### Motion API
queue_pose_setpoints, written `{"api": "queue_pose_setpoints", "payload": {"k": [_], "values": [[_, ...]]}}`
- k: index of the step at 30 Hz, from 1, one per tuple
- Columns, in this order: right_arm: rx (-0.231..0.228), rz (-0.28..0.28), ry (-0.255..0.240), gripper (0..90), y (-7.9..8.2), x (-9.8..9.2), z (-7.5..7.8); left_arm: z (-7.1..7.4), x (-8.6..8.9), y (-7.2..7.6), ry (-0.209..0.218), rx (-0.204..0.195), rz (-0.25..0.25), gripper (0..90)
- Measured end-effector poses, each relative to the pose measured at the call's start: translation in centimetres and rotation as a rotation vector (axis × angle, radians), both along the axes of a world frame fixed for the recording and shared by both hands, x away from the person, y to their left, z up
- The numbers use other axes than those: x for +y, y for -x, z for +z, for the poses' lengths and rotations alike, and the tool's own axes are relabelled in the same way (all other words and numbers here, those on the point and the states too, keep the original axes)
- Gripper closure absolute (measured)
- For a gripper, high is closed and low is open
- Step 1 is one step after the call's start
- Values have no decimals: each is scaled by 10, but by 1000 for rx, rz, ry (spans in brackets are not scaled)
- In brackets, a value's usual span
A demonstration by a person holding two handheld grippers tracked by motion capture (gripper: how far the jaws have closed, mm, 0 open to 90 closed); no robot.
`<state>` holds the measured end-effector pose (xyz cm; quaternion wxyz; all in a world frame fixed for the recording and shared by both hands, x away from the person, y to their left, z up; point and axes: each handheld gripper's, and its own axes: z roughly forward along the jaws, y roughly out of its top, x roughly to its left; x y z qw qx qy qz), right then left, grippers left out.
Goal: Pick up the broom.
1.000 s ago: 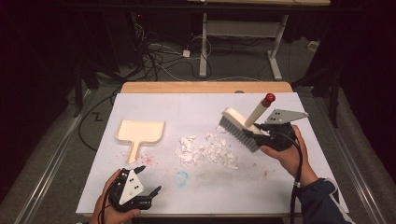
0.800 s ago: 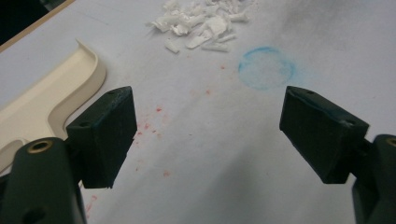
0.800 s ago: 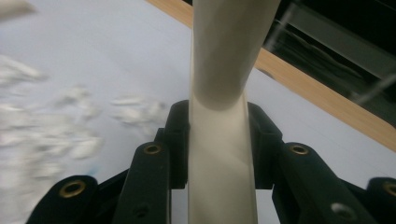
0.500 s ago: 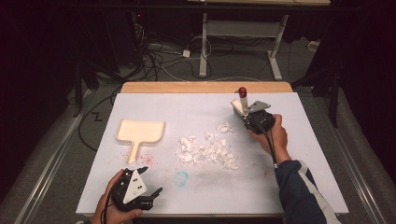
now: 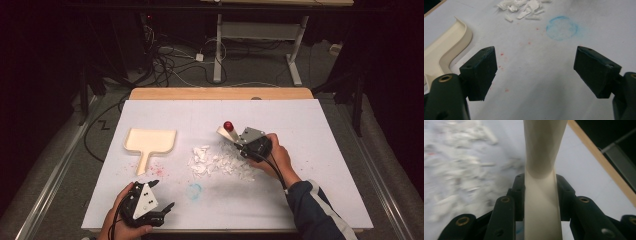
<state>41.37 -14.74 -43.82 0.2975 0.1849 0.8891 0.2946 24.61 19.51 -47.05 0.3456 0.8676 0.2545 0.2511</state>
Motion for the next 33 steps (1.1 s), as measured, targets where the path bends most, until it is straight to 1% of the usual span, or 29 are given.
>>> {"api": "queue_pose_setpoints", "payload": {"k": [1,2,3,4,5,6,7,8,9,10,12,13,15,16,18,19,20,21,22,23,24,26,27,28,29,31,32,33], "values": [[10,65,0,681,13,-2,1,0,0,0,-1,0,-1,179],[10,65,0,681,13,-2,1,0,-1,0,3,1,-3,179],[20,103,-23,682,24,-5,3,0,-1,0,2,3,-4,179],[20,103,-23,682,24,-5,3,-1,-1,0,-2,3,-5,179],[20,118,-42,683,33,-9,6,-1,-2,0,-4,5,-6,179],[20,118,-42,683,33,-9,6,-1,-2,0,-6,6,-9,179],[23,118,-54,684,38,-13,11,-1,-4,1,-18,4,-14,179],[9,112,-45,685,40,-15,14,-1,-5,1,-23,1,-18,179],[-9,97,-50,685,41,-18,19,-1,-5,1,-23,1,-18,179],[-9,97,-50,685,41,-18,19,-1,-5,1,-23,-1,-19,179],[-9,72,-86,685,42,-26,28,-1,-4,1,-23,1,-21,179],[-10,36,-126,684,43,-34,35,-2,-5,0,-25,5,-21,179],[-8,8,-143,685,45,-42,41,-2,-5,0,-28,8,-25,179],[-8,8,-143,685,45,-42,41,-2,-5,0,-28,8,-25,179],[-12,-30,-151,684,48,-51,46,-2,-6,1,-34,6,-29,179],[-20,-71,-142,684,51,-60,50,-2,-6,1,-31,6,-30,179],[-25,-110,-134,685,53,-64,51,-3,-6,2,-35,6,-30,179],[-25,-110,-134,685,53,-64,51,-2,-6,2,-43,5,-30,179],[-24,-140,-128,685,54,-69,51,-2,-6,2,-44,5,-31,179],[-27,-209,-121,685,56,-79,50,-2,-7,2,-45,5,-32,179],[-33,-234,-113,685,57,-83,49,-3,-7,2,-47,5,-31,179],[-48,-302,-86,685,57,-91,44,-2,-8,3,-45,5,-30,179],[-48,-302,-86,685,57,-91,44,-2,-8,3,-45,5,-30,179],[-56,-351,-61,685,53,-98,37,-2,-8,2,-48,6,-30,179],[-56,-351,-61,685,53,-98,37,-2,-8,2,-50,4,-30,179],[-51,-391,-51,685,48,-101,31,-2,-9,2,-53,4,-33,179],[-42,-420,-36,685,42,-104,24,-2,-9,2,-57,4,-35,179],[-42,-420,-36,685,42,-104,24,-2,-10,2,-61,4,-37,179]]}}
